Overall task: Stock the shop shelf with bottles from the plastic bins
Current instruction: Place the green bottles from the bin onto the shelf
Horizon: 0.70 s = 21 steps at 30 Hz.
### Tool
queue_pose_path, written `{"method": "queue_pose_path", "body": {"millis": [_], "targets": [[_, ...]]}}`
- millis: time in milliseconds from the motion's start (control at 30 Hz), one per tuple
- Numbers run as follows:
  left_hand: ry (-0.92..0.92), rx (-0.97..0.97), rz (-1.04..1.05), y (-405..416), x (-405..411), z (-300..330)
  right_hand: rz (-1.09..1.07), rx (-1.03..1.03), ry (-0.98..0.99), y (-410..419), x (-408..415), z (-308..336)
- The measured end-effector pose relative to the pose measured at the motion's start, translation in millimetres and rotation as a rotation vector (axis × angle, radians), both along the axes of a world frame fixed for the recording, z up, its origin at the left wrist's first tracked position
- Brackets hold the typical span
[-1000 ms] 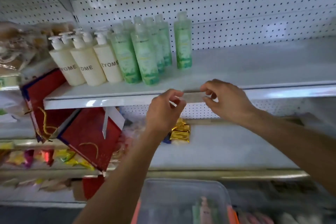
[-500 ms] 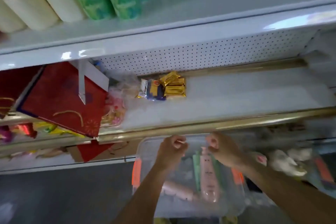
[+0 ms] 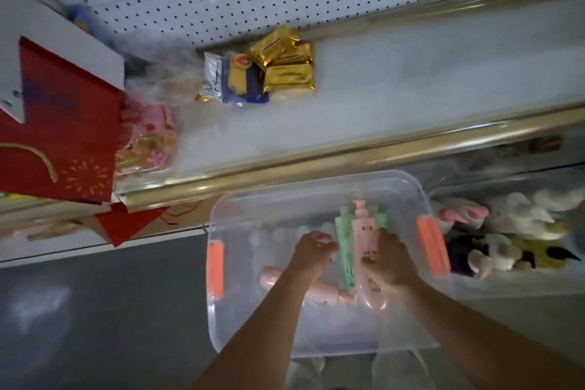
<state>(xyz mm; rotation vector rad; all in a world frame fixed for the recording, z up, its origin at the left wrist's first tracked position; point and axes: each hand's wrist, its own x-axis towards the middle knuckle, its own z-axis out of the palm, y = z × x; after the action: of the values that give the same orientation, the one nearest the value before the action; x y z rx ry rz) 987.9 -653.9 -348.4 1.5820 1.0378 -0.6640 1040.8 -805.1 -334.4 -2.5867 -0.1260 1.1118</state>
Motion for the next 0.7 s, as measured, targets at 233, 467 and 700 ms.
{"method": "queue_pose_path", "body": {"millis": [233, 467, 700], "targets": [[0.001, -0.026, 0.108, -9.0, 19.3, -48.9, 0.146, 0.073, -0.279, 18.9, 6.0, -26.6], [-0.071, -0.002, 0.195, -18.4, 56.4, -85.0, -0.006, 0.171, -0.224, 25.5, 33.7, -54.3], [-0.088, -0.043, 0.270, -21.3, 62.6, -106.5, 0.007, 0.088, -0.196, 29.1, 48.1, -62.7]]}}
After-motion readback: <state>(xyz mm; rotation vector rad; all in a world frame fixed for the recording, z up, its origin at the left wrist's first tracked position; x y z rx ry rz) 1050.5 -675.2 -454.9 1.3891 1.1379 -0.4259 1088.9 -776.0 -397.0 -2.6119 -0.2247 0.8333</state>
